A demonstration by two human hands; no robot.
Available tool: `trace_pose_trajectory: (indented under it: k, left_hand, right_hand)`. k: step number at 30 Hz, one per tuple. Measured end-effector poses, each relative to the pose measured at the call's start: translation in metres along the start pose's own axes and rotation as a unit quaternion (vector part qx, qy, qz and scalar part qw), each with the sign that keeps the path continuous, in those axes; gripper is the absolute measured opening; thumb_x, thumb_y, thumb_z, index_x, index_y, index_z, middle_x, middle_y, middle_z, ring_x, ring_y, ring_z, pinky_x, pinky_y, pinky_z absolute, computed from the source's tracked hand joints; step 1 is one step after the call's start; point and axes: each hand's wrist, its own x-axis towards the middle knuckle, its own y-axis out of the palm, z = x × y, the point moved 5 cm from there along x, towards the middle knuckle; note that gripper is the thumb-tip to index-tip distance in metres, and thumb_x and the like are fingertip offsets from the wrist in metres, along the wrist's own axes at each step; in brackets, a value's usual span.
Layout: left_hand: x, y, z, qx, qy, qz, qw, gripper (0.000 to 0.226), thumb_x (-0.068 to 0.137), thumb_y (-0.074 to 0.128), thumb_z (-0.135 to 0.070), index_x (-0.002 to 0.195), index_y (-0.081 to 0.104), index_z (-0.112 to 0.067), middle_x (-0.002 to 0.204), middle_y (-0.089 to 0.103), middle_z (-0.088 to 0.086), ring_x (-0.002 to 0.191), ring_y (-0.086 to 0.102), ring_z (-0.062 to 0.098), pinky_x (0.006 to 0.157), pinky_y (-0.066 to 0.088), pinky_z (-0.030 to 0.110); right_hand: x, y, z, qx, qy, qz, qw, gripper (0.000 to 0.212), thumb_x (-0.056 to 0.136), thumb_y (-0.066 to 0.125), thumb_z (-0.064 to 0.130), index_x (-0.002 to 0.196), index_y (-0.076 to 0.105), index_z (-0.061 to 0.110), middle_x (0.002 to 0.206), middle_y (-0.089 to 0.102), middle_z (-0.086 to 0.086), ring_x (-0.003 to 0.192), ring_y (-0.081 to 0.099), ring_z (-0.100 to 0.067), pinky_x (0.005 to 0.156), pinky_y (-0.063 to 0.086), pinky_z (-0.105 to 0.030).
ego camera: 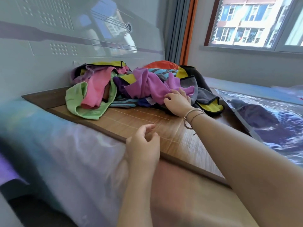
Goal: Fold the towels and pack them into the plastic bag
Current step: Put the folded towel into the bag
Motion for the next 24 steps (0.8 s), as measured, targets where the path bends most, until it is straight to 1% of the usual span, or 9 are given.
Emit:
trace_pose_trajectory:
  k: [3,6,9,11,13,17,21,22,24]
  left_hand:
    - [-0.008,0.008,-0.007,0.023,-0.009,0.003,1.000,0.018,0.088,0.054,-0.034,0.092,0.054,-0.052,0.100,0.061,-0.018,0.119,0.049,0.009,0.108,0.036,0.042]
    - [-0.023,0.015,-0.016,-0.021,-0.012,0.018,1.000,0.020,0.073,0.045,-0.046,0.090,0.053,-0.055,0.113,0.061,-0.015,0.120,0.050,0.010,0.110,0.034,0.045]
    - [-0.044,0.020,-0.024,-0.070,-0.009,0.016,0.997,0.025,0.080,0.051,-0.043,0.105,0.055,-0.045,0.118,0.060,-0.013,0.122,0.051,0.013,0.110,0.034,0.045]
    - [-0.062,0.018,-0.027,-0.113,-0.020,-0.013,0.993,0.030,0.091,0.059,-0.027,0.121,0.055,-0.026,0.122,0.059,-0.005,0.118,0.053,0.014,0.107,0.037,0.035]
    - [-0.082,0.015,-0.030,-0.157,-0.048,-0.029,0.986,0.037,0.093,0.059,-0.020,0.129,0.050,-0.014,0.127,0.057,0.001,0.110,0.054,0.011,0.095,0.038,0.022]
    - [-0.111,0.014,-0.029,-0.214,-0.085,-0.016,0.973,0.055,0.093,0.060,-0.026,0.140,0.036,-0.009,0.134,0.052,0.004,0.108,0.049,0.012,0.090,0.035,0.022]
    - [-0.117,0.007,-0.027,-0.154,-0.055,-0.037,0.986,0.070,0.089,0.066,-0.034,0.144,0.030,-0.011,0.133,0.049,0.003,0.108,0.047,0.013,0.095,0.037,0.025]
    - [-0.117,0.006,-0.025,-0.133,-0.042,-0.042,0.989,0.074,0.086,0.069,-0.036,0.144,0.030,-0.013,0.136,0.047,0.005,0.113,0.049,0.015,0.099,0.038,0.027]
    - [-0.117,0.004,-0.020,-0.084,-0.024,-0.043,0.995,0.081,0.081,0.074,-0.038,0.146,0.029,-0.016,0.143,0.042,0.007,0.125,0.046,0.018,0.106,0.037,0.031]
  right_hand:
    - [-0.013,-0.008,-0.001,0.028,-0.014,-0.025,0.999,0.037,0.097,0.036,0.022,0.116,0.067,0.015,0.134,0.052,-0.005,0.129,0.039,-0.028,0.112,0.022,-0.045]
    - [-0.062,-0.022,0.002,0.095,-0.031,-0.055,0.993,0.040,0.100,0.032,0.022,0.104,0.068,0.004,0.119,0.059,-0.009,0.115,0.051,-0.027,0.105,0.033,-0.042]
    - [-0.133,-0.043,0.006,0.089,-0.085,-0.094,0.988,0.041,0.101,0.032,0.022,0.097,0.069,0.003,0.110,0.061,-0.007,0.106,0.053,-0.022,0.102,0.035,-0.038]
    - [-0.181,-0.056,0.001,0.099,-0.090,-0.100,0.986,0.037,0.102,0.036,0.019,0.096,0.069,0.004,0.108,0.060,-0.004,0.101,0.053,-0.020,0.098,0.036,-0.035]
    - [-0.225,-0.065,-0.011,0.107,-0.067,-0.095,0.987,0.039,0.102,0.035,0.022,0.096,0.069,0.005,0.105,0.058,0.000,0.096,0.055,-0.020,0.091,0.039,-0.035]
    - [-0.298,-0.079,-0.030,0.128,-0.046,-0.137,0.981,0.049,0.098,0.028,0.029,0.085,0.072,0.011,0.095,0.061,0.005,0.095,0.055,-0.014,0.086,0.037,-0.025]
    - [-0.322,-0.100,-0.031,0.123,-0.062,-0.155,0.978,0.045,0.099,0.037,0.020,0.074,0.073,0.011,0.089,0.068,0.002,0.096,0.053,-0.007,0.084,0.033,-0.013]
    - [-0.323,-0.104,-0.031,0.128,-0.059,-0.146,0.979,0.045,0.100,0.039,0.018,0.071,0.072,0.013,0.086,0.069,0.002,0.093,0.055,-0.007,0.084,0.035,-0.015]
    - [-0.324,-0.109,-0.032,0.136,-0.051,-0.127,0.981,0.045,0.100,0.041,0.020,0.066,0.072,0.019,0.078,0.069,0.005,0.086,0.060,-0.010,0.085,0.042,-0.028]
